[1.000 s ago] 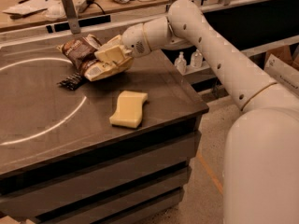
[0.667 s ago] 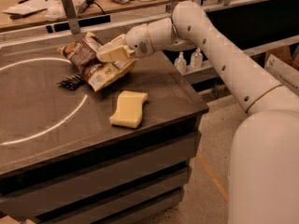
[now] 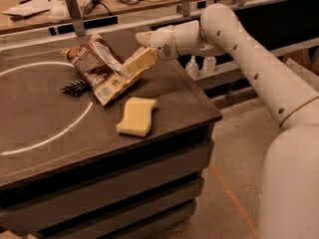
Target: Move brown chip bag near rxbar chocolate
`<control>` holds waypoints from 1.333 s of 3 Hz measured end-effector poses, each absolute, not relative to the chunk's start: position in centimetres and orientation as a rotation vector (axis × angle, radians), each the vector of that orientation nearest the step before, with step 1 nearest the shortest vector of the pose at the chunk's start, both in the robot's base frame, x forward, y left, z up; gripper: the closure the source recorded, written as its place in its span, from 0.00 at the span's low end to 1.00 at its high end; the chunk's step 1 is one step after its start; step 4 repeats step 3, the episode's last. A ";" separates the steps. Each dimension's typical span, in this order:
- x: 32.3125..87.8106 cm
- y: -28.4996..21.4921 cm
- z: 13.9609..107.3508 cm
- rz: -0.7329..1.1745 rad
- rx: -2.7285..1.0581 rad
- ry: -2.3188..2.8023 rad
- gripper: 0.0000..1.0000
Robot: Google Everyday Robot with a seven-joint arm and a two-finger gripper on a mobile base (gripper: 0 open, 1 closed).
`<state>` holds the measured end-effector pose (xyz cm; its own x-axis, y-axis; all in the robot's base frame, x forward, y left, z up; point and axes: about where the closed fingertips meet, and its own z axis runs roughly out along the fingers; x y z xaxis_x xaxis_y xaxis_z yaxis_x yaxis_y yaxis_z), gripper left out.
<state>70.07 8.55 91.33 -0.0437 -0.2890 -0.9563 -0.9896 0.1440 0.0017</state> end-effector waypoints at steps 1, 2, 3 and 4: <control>72.9 3.5 90.9 0.805 -1.187 1.580 0.00; 77.3 -2.2 91.0 0.587 -1.003 1.643 0.00; 77.3 -2.2 91.0 0.587 -1.003 1.643 0.00; 77.3 -2.2 91.0 0.587 -1.003 1.643 0.00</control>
Offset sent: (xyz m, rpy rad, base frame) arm 0.1006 -0.1894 -0.0048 -0.1088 -0.1444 -0.6514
